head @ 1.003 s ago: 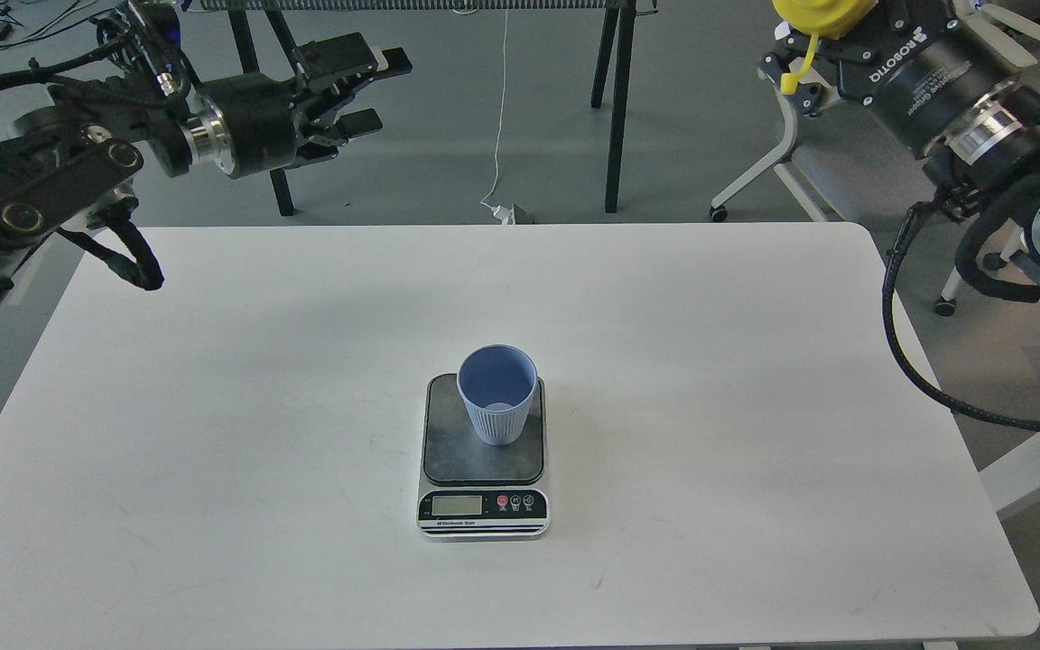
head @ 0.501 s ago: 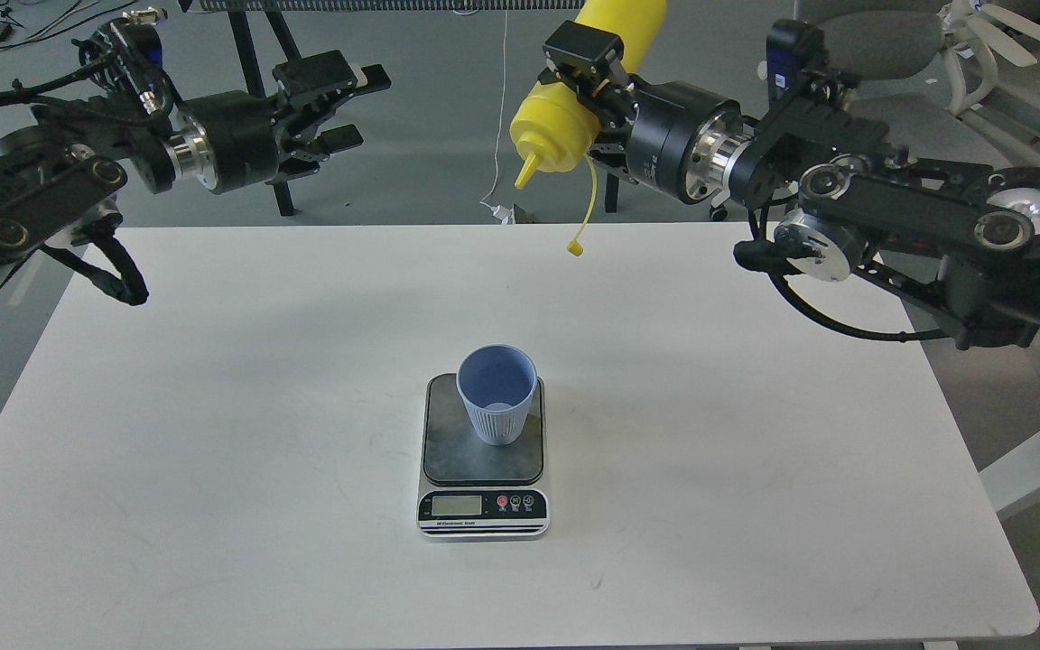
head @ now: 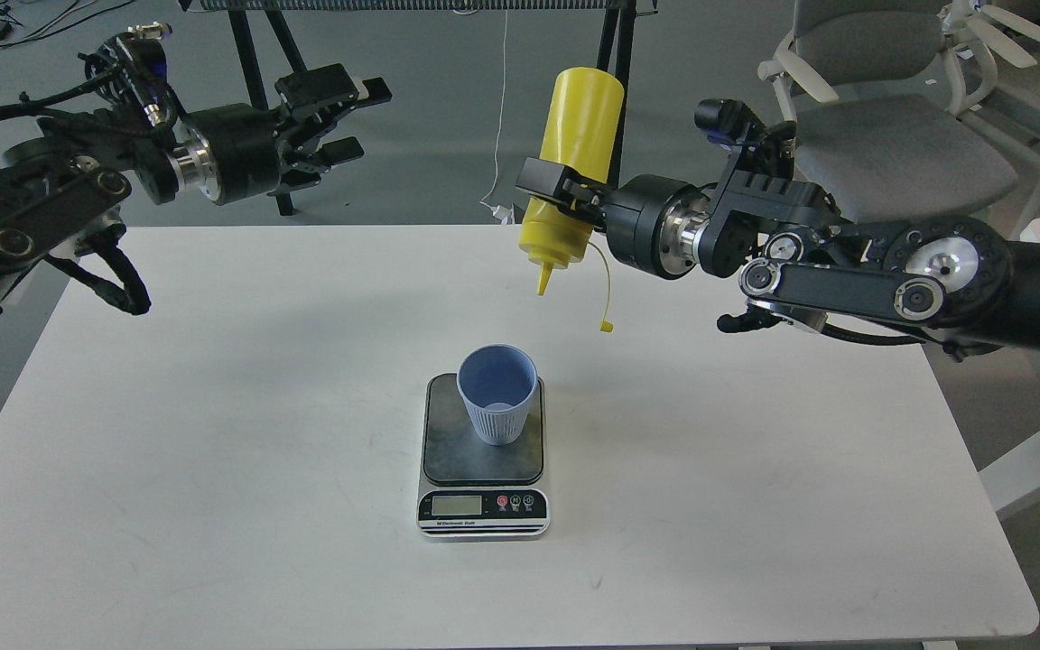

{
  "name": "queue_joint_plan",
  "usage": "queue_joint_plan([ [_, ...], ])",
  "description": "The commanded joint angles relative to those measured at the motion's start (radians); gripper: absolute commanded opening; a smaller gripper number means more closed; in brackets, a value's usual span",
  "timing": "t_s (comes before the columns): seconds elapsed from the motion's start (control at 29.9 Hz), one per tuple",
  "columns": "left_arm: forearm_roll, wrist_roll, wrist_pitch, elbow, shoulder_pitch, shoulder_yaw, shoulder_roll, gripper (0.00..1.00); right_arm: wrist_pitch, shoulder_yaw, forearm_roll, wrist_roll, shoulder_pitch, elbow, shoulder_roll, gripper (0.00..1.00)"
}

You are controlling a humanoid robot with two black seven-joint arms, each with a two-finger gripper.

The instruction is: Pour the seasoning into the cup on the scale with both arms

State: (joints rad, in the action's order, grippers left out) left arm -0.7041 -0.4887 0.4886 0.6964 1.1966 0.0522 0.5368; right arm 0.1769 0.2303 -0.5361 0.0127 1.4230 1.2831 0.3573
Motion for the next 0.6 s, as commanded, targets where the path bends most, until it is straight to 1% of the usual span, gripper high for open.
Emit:
queue_joint_plan([
  [0.0, 0.002, 0.0, 0.0, 0.0, 0.0, 0.0, 0.0, 0.99, 0.003, 0.037, -0.015, -0.002, -0.001, -0.019, -0.032, 0.09],
  [0.2, 0.002, 0.0, 0.0, 0.0, -0.02, 0.002, 0.0, 0.99, 0.044, 0.109, -0.019, -0.002, 0.001, -0.079, -0.106, 0.09],
  [0.57, 0.002, 0.0, 0.0, 0.0, -0.022, 0.005, 0.003, 0.99, 0.047, 0.121, -0.016, -0.004, -0.009, -0.113, -0.17, 0.09],
])
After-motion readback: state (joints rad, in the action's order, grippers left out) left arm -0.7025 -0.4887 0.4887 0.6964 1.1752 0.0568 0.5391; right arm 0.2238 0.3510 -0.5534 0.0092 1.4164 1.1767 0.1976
